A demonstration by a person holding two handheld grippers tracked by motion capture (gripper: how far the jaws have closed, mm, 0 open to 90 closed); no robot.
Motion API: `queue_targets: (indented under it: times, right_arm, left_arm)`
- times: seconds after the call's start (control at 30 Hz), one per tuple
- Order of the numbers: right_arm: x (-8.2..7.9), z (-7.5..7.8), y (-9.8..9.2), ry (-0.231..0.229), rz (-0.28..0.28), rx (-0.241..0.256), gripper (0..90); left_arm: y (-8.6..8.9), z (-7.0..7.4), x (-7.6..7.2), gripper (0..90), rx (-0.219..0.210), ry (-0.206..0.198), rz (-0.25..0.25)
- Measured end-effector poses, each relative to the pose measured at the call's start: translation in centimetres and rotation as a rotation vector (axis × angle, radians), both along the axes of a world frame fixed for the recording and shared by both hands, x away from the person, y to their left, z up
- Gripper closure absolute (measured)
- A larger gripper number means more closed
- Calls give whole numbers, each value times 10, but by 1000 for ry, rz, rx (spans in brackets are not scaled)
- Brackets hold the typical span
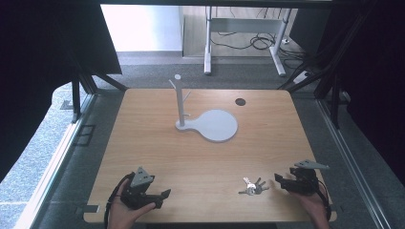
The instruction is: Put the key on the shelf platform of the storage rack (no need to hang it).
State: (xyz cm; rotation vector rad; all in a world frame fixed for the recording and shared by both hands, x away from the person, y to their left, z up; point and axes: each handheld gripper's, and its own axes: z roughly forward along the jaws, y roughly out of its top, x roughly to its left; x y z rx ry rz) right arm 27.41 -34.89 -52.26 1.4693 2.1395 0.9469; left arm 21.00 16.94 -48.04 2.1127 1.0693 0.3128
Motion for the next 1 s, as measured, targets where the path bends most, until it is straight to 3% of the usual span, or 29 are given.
queue_targets:
  times: [0.37, 0.5, 0.53, 0.77, 1.0]
  right_arm:
    - [-4, 10, 0, 14, 72, 4, 300]
    - [-9, 23, 3, 44, 158, -25, 314]
    - [-9, 23, 3, 44, 158, -25, 314]
    - [-6, 48, 15, 121, 294, -111, 362]
    - [-3, 53, 40, 177, 411, -167, 378]
  left_arm:
    - [3, 4, -1, 236, -6, -6, 9]
    - [3, 6, -3, 236, -17, -10, 8]
    - [3, 6, -3, 236, -17, -10, 8]
    - [0, 5, -2, 236, -15, -6, -1]
    - [0, 4, -2, 236, -13, -6, -7]
